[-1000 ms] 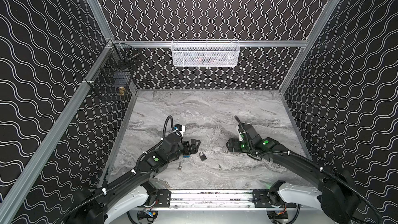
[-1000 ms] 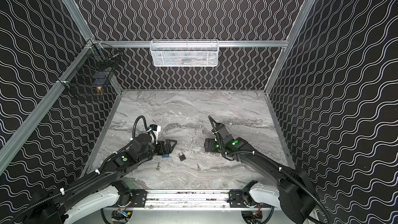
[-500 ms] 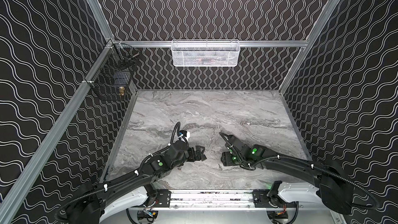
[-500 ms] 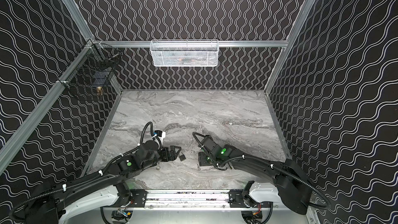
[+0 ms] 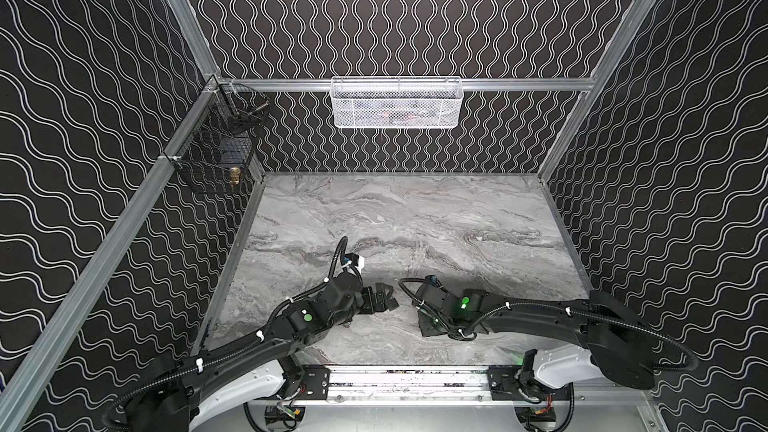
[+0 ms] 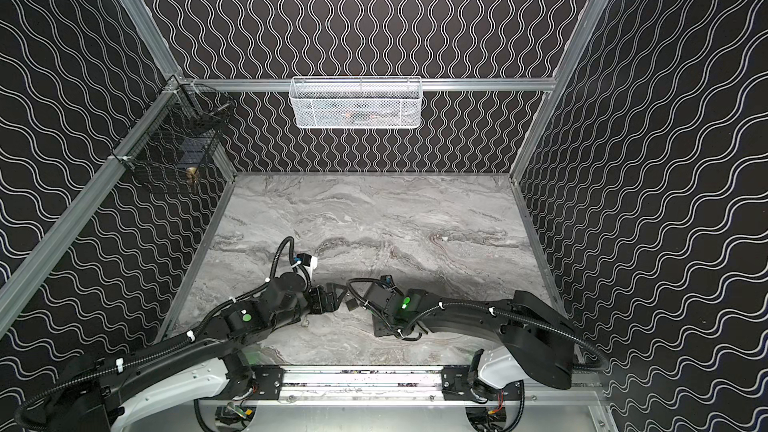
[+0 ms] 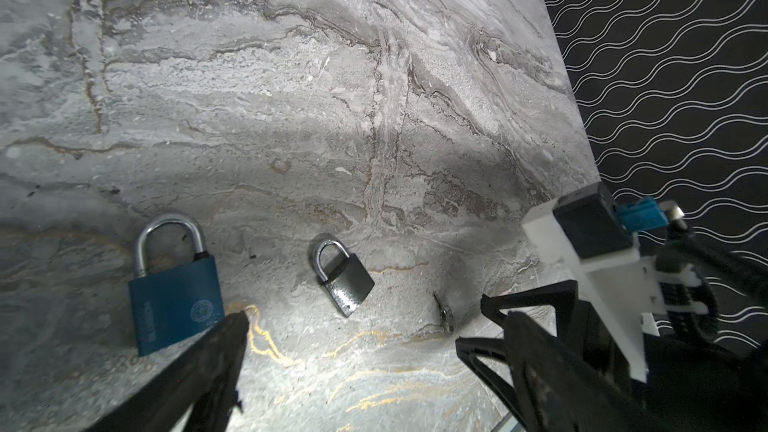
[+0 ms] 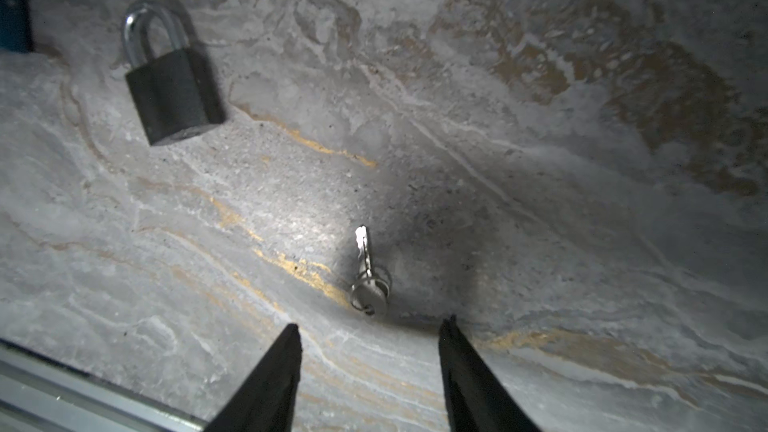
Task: Unlock with the key
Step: 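Lower the right gripper onto the silver key and close on it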
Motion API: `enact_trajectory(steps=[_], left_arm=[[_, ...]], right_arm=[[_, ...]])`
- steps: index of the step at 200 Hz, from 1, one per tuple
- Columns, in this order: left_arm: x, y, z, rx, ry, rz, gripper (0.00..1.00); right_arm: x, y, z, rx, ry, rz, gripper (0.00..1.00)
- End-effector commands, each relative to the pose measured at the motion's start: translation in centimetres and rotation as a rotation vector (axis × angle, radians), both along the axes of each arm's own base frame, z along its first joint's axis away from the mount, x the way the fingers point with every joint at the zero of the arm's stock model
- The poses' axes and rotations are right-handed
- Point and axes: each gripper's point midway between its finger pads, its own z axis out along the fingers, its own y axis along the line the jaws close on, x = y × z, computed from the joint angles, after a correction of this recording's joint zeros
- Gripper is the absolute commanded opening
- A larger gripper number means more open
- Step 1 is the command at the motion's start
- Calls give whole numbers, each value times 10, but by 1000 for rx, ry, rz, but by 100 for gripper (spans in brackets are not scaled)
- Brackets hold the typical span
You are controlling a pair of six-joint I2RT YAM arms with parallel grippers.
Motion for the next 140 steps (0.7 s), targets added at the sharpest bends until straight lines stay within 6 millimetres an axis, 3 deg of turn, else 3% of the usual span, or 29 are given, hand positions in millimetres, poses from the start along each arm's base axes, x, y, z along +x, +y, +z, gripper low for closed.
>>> enact_trajectory(steps=[1,53,71,140], left_arm=[[0,5,-4,-5,11,29,99],[-2,12,-8,15,18,45,99],[-3,13,-8,21,20,45,99],[-6,21,-8,39,27,60,99]], right_arm=[[4,2,1,-5,-21,-37,50],[4,6,-6,-26,-7,-41,43],[5,6,-9,-30,-4,-45,35],[5,8,-18,-60,11,-47,30]])
